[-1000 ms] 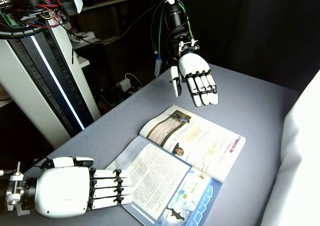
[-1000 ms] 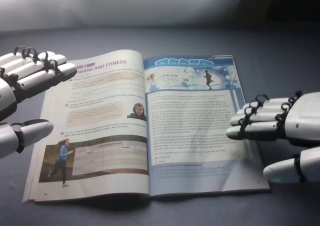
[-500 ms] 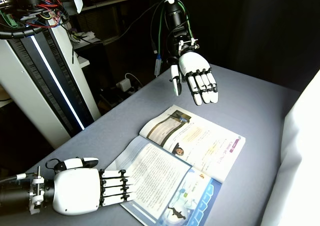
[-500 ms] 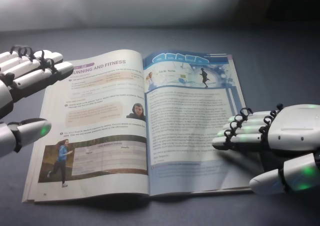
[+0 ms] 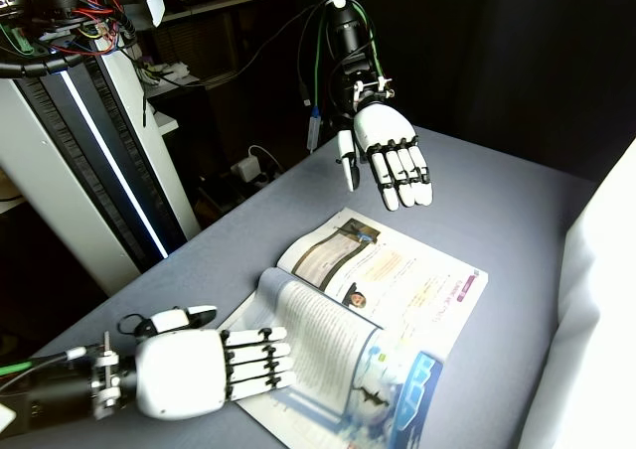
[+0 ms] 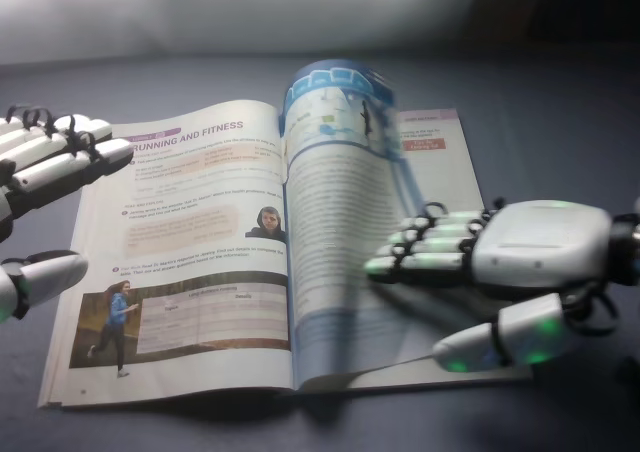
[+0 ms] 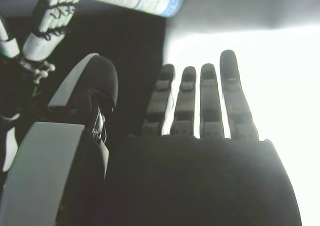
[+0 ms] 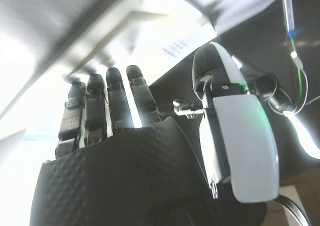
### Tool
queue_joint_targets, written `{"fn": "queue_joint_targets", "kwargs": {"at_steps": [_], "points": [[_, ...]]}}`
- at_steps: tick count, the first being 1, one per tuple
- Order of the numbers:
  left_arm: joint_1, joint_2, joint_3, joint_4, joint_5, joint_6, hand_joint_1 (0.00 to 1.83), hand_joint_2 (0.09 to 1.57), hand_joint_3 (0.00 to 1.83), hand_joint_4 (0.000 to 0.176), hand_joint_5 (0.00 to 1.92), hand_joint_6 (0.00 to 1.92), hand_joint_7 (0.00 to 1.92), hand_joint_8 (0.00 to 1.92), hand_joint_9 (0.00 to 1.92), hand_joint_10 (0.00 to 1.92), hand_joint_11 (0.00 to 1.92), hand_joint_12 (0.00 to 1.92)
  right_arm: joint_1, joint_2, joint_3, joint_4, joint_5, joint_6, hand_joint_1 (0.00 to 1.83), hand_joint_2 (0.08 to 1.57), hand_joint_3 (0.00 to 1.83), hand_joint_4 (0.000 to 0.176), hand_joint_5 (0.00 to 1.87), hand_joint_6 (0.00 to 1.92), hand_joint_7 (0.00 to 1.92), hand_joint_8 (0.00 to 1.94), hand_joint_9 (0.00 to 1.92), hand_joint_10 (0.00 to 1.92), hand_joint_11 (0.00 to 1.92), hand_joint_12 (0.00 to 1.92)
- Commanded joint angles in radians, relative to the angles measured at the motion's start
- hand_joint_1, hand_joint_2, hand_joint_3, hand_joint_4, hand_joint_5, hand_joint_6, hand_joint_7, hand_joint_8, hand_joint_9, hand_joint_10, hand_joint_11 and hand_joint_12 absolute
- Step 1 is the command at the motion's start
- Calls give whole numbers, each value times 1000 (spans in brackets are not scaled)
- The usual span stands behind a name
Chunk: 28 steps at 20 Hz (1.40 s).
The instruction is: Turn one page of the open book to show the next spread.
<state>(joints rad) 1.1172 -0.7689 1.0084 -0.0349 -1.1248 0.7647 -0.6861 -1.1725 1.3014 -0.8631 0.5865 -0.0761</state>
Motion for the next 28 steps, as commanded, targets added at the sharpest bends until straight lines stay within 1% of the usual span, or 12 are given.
{"fn": "queue_joint_targets", "kwargs": {"at_steps": [1,4,7,11,12,15,16,17,18,19,24,28], "points": [[9,7,-3,-41,-131,2,148,1483,1,0,65,2,0,0,13,2,0,590,13,-27,8,34,80,-4,0,1257,0,0,0,0,0,0,0,0,0,0],[95,14,-16,-111,-197,3,174,1492,1,0,81,2,0,0,3,0,0,480,41,-80,38,137,145,-74,0,1258,0,0,0,0,0,0,0,0,0,0],[127,18,-23,-136,-217,5,210,1523,3,0,119,5,29,4,26,6,0,569,75,-124,59,190,193,-121,0,1243,0,0,0,0,0,0,0,0,0,0],[127,7,-16,-136,-214,6,190,1561,3,0,54,9,15,3,0,0,0,172,127,-208,102,211,270,-128,0,1226,0,0,0,0,0,0,0,0,0,0],[127,2,-13,-135,-211,6,78,1562,4,0,10,1,2,0,0,0,0,34,143,-226,111,210,284,-129,0,1226,0,0,0,0,0,0,0,0,0,0],[127,-9,-4,-134,-210,5,0,1506,0,0,0,0,0,0,0,0,0,0,195,-277,126,196,319,-132,0,1238,0,0,0,0,0,0,0,0,0,0],[127,-11,-2,-133,-210,5,0,1552,2,56,0,0,0,0,0,0,0,0,215,-291,128,188,329,-132,0,1218,0,0,0,0,0,0,0,0,0,0],[126,-13,0,-132,-208,5,0,1311,2,0,134,12,81,51,162,1,52,401,230,-298,131,182,343,-133,0,1206,0,0,0,0,0,0,0,0,0,0],[125,-17,3,-131,-208,5,0,1255,0,0,168,6,121,16,198,1,10,637,248,-310,131,182,362,-136,0,1209,0,0,0,0,0,0,0,0,0,0],[123,-19,5,-130,-206,5,0,1245,0,0,176,4,131,7,206,1,1,702,258,-319,131,182,373,-137,0,1210,0,0,0,0,0,0,0,0,0,0],[114,-29,16,-121,-200,0,0,1242,0,0,178,3,133,4,208,1,0,718,333,-341,110,140,440,-126,0,1228,0,0,0,0,0,0,0,0,0,0],[114,-25,10,-126,-212,-3,0,1242,0,0,178,2,134,3,208,1,0,719,337,-257,54,123,471,-117,0,1215,0,0,0,0,0,0,0,0,0,0]]}}
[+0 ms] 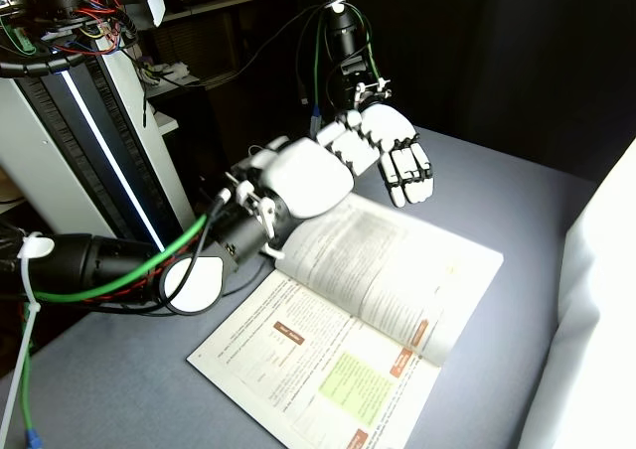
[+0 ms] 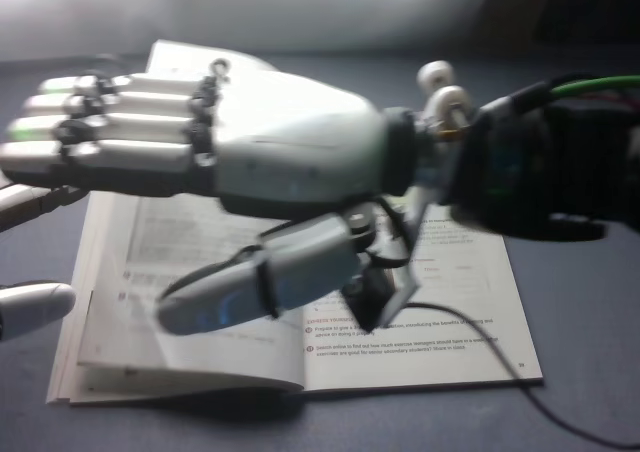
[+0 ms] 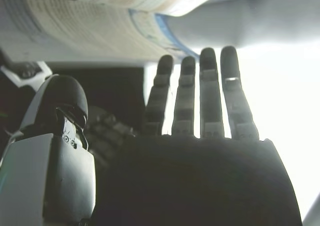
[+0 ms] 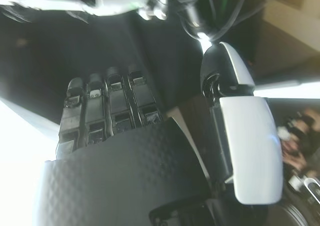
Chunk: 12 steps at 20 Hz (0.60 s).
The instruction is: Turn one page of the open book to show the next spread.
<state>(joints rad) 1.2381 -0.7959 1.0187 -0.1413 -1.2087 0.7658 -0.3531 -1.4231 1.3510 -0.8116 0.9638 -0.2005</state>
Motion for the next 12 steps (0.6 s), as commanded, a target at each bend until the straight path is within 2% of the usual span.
{"fn": "queue_joint_targets", "kwargs": {"at_steps": [1,4,6,8,9,10,11,12], "points": [[-7,6,-5,-22,-132,-4,0,1242,0,0,178,2,134,3,208,1,0,719,4,25,-13,68,92,7,0,1214,0,0,0,0,0,0,0,0,0,0],[-7,14,-16,-27,-156,-2,0,1242,0,0,178,2,134,3,208,1,0,719,-21,139,-73,61,56,7,0,1214,0,0,0,0,0,0,0,0,0,0],[-6,13,-20,-35,-168,5,0,1242,0,0,178,2,134,3,208,1,0,719,-40,140,-93,69,28,6,0,1214,0,0,0,0,0,0,0,0,0,0],[-5,8,-22,-41,-175,8,0,1242,0,0,178,2,134,2,208,1,0,719,-67,179,-107,82,4,6,0,1213,0,0,0,0,0,0,0,0,0,0],[-5,6,-23,-41,-179,8,26,1445,30,0,35,0,26,0,41,0,0,143,-79,193,-111,82,-6,6,0,1199,0,0,0,0,0,0,0,0,0,0],[-5,4,-23,-41,-185,8,58,1503,22,0,6,0,4,0,7,0,0,28,-88,207,-115,82,-19,6,0,1184,0,0,0,0,0,0,0,0,0,0],[-5,2,-22,-41,-192,8,11,1498,11,0,0,0,0,0,1,0,0,5,-98,225,-120,82,-35,4,0,1197,0,0,0,0,0,0,0,0,0,0],[-6,-1,-20,-41,-201,8,70,1484,0,33,0,0,0,0,0,0,0,0,-109,245,-125,89,-45,3,0,1206,0,0,0,0,0,0,0,0,0,0]]}}
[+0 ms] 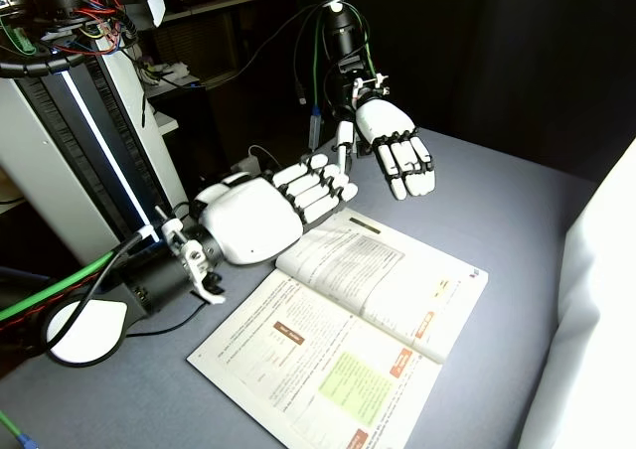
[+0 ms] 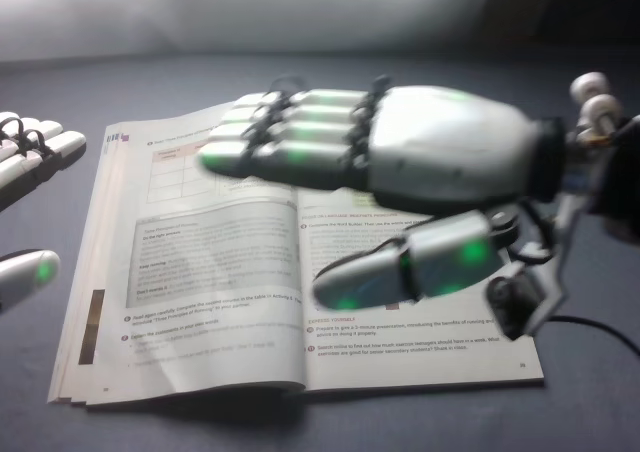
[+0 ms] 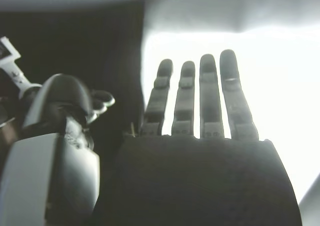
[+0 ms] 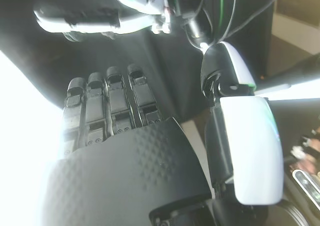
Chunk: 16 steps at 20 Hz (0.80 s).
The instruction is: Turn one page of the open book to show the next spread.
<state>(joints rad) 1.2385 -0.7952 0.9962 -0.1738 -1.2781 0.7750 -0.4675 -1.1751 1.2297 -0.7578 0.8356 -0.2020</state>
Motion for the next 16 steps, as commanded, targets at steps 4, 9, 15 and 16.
{"fn": "queue_joint_targets", "kwargs": {"at_steps": [4,9,15,16], "points": [[-24,-24,13,3,-160,-3,164,1468,0,11,1,0,0,0,0,0,0,0,-86,122,-49,130,55,-47,0,1261,18,0,0,0,0,0,0,0,0,0],[-82,-72,43,32,-164,-19,160,1441,0,30,39,10,0,0,0,0,0,0,-201,242,-109,324,68,-174,0,1238,4,0,0,0,0,0,0,0,0,0],[-145,-116,72,78,-159,-44,36,1446,0,25,12,3,0,0,0,0,0,0,-328,295,-148,521,172,-268,0,1276,20,0,0,0,0,0,0,0,0,0],[-150,-119,73,81,-159,-45,36,1446,0,25,12,3,0,0,0,0,0,0,-345,298,-151,543,191,-275,0,1276,20,0,0,0,0,0,0,0,0,0]]}}
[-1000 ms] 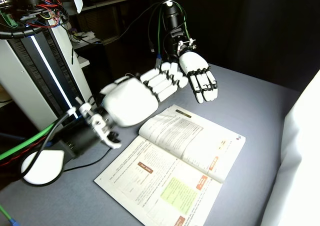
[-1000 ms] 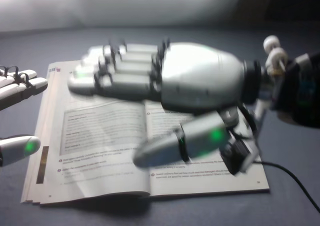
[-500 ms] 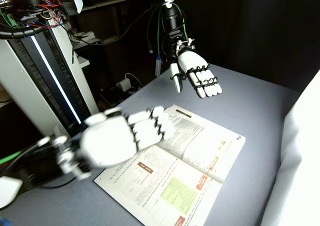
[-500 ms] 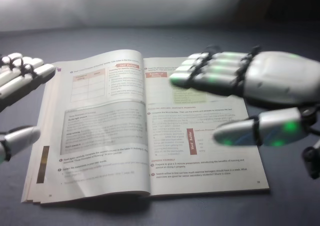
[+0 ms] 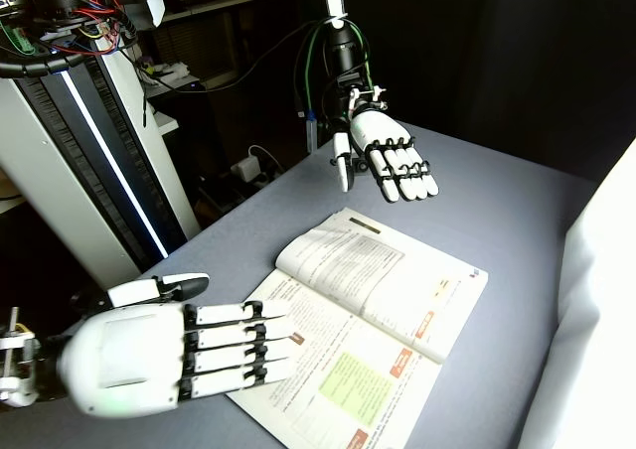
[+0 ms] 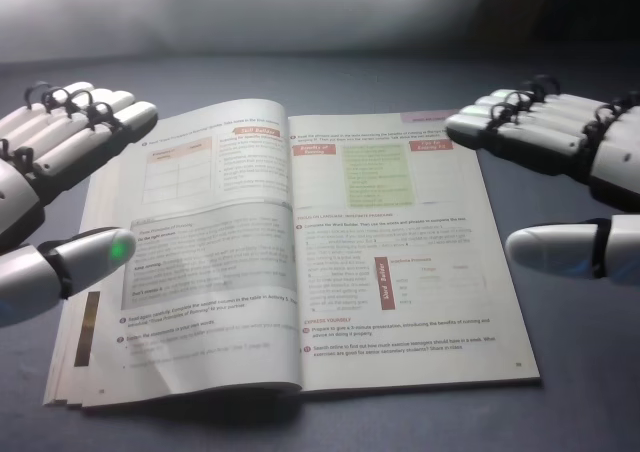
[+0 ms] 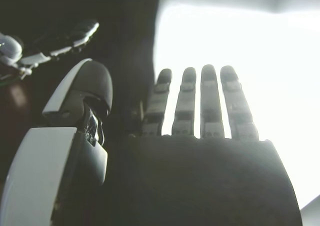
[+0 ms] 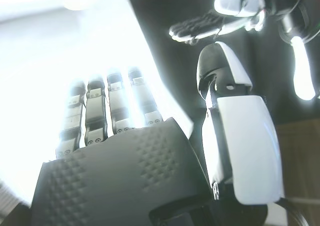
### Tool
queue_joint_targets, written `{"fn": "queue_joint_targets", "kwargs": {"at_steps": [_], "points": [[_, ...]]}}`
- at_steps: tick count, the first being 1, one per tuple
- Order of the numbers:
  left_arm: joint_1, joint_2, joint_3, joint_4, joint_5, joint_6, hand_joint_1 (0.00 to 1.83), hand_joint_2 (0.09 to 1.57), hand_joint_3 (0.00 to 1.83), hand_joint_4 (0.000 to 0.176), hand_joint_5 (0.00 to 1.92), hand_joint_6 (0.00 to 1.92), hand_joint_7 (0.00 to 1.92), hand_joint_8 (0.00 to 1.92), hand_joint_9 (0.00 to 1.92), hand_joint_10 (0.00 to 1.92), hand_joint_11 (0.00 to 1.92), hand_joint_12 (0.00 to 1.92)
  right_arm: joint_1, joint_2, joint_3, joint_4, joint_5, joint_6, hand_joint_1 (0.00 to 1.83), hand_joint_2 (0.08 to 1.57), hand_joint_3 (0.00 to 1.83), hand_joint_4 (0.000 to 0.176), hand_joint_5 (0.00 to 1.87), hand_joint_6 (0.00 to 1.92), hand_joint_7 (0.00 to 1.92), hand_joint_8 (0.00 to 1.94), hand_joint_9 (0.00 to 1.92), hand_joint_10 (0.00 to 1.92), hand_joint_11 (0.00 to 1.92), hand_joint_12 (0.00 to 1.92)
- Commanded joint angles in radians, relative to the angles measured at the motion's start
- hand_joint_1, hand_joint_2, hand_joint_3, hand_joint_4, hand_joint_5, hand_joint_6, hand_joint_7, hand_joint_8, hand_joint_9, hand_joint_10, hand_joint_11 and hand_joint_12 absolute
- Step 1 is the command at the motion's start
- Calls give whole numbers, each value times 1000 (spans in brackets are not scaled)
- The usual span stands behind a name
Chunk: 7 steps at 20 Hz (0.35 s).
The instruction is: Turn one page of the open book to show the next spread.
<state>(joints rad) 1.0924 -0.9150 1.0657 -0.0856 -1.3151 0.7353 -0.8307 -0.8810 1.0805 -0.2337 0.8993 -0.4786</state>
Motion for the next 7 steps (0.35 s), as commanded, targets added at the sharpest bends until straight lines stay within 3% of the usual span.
{"fn": "queue_joint_targets", "kwargs": {"at_steps": [1,4,5,6,7], "points": [[-10,-5,6,-3,-123,-6,46,1445,0,22,18,6,0,0,0,0,0,0,-5,7,-5,51,158,-5,0,1285,23,0,0,0,0,0,0,0,0,0],[-16,-12,10,-3,-129,-11,48,1439,0,30,13,3,0,0,0,0,0,0,-40,16,-14,100,218,-14,0,1292,26,0,0,0,0,0,0,0,0,0],[-16,-12,11,-3,-130,-12,102,1449,0,21,2,0,0,0,0,0,0,0,-43,18,-16,107,223,-19,0,1327,39,0,0,0,0,0,0,0,0,0],[-17,-14,13,-4,-132,-13,81,1451,0,37,0,0,0,0,0,0,27,29,-46,23,-20,118,232,-29,71,1351,36,0,0,0,0,0,0,0,0,0],[-18,-15,14,-6,-132,-13,121,1447,0,18,0,0,0,0,0,0,0,51,-49,26,-21,124,241,-32,61,1362,34,0,0,0,0,0,0,0,0,0]]}}
